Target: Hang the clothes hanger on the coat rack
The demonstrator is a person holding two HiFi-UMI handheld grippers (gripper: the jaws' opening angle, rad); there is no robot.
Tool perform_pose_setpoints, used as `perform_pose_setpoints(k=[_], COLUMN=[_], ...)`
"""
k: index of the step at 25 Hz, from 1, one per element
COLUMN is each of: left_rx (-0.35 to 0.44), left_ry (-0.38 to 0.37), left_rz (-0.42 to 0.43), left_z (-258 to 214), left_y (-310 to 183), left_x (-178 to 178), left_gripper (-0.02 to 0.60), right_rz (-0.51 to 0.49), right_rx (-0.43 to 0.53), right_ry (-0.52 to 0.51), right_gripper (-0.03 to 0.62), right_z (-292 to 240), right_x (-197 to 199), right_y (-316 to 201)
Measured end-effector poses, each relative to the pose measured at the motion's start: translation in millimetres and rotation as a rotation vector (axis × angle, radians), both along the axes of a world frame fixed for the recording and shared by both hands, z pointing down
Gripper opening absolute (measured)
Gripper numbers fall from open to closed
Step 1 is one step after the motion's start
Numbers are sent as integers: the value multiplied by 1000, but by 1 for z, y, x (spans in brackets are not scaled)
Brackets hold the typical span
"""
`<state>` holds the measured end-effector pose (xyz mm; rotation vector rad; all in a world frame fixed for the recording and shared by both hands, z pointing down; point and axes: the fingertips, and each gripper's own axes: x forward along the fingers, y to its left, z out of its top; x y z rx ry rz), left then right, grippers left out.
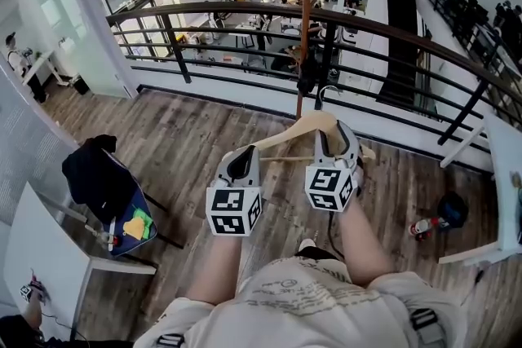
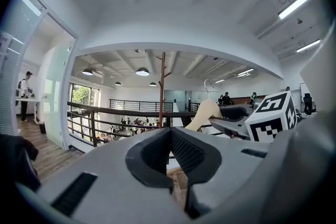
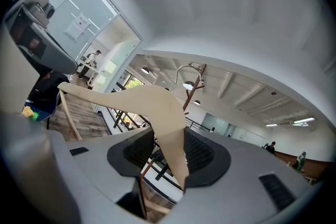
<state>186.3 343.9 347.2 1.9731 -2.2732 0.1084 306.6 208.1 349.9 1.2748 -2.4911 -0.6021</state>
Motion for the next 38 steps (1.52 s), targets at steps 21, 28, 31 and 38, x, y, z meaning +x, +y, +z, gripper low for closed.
perform_pose_setpoints(k=[21, 28, 31, 38], left_rx=[-12, -21, -27, -42], left_ry=[-11, -1, -3, -14], left_rz=[60, 67, 72, 87], left_z=[16, 15, 16, 22], left_y=[-112, -178, -206, -275], left_x=[-88, -123, -133, -152], left_gripper=[5, 5, 5, 5], right_rz=[32, 25, 18, 16], right_rx=[-6, -8, -9, -12], right_ry=[12, 22, 22, 33], right_gripper=[173, 173, 173, 173], right_z=[18, 16, 17, 29], right_x=[-90, -127, -140, -163], right_y=[-102, -162, -187, -250])
